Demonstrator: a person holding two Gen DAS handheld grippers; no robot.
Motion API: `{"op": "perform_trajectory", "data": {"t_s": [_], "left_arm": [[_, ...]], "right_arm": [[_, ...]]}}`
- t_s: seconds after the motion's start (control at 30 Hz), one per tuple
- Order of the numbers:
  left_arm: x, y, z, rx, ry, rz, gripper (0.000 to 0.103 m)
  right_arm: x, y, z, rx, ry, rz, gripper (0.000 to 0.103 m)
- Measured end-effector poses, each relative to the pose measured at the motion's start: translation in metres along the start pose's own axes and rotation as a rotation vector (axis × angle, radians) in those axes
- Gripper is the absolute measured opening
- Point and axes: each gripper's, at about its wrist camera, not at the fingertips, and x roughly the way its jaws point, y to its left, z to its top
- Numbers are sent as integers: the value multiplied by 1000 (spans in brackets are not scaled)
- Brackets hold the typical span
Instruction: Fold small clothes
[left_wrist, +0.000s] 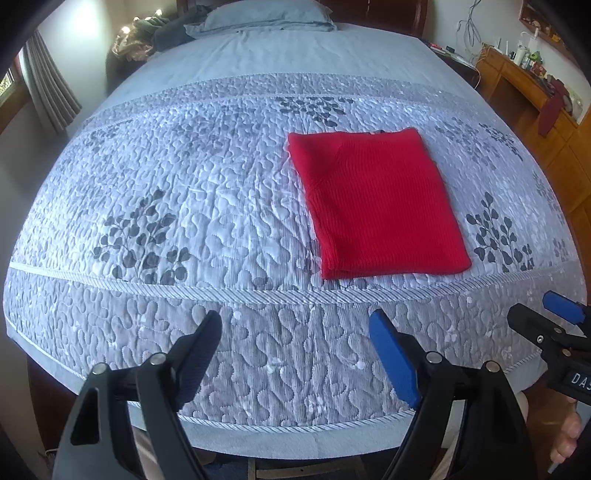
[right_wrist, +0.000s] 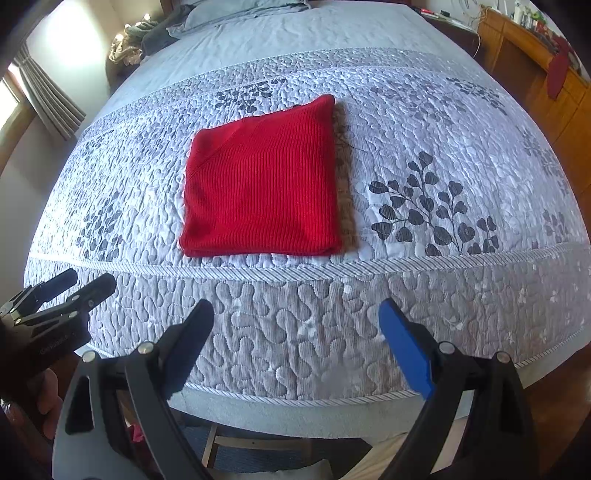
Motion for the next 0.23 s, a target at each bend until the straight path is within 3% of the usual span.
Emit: {"op": "perform_trajectory", "data": {"t_s": [0.23], "left_arm": [[-7, -2, -1, 4, -12, -10, 84]], "right_arm": [[0, -3, -1, 13, 0, 6, 90]]}}
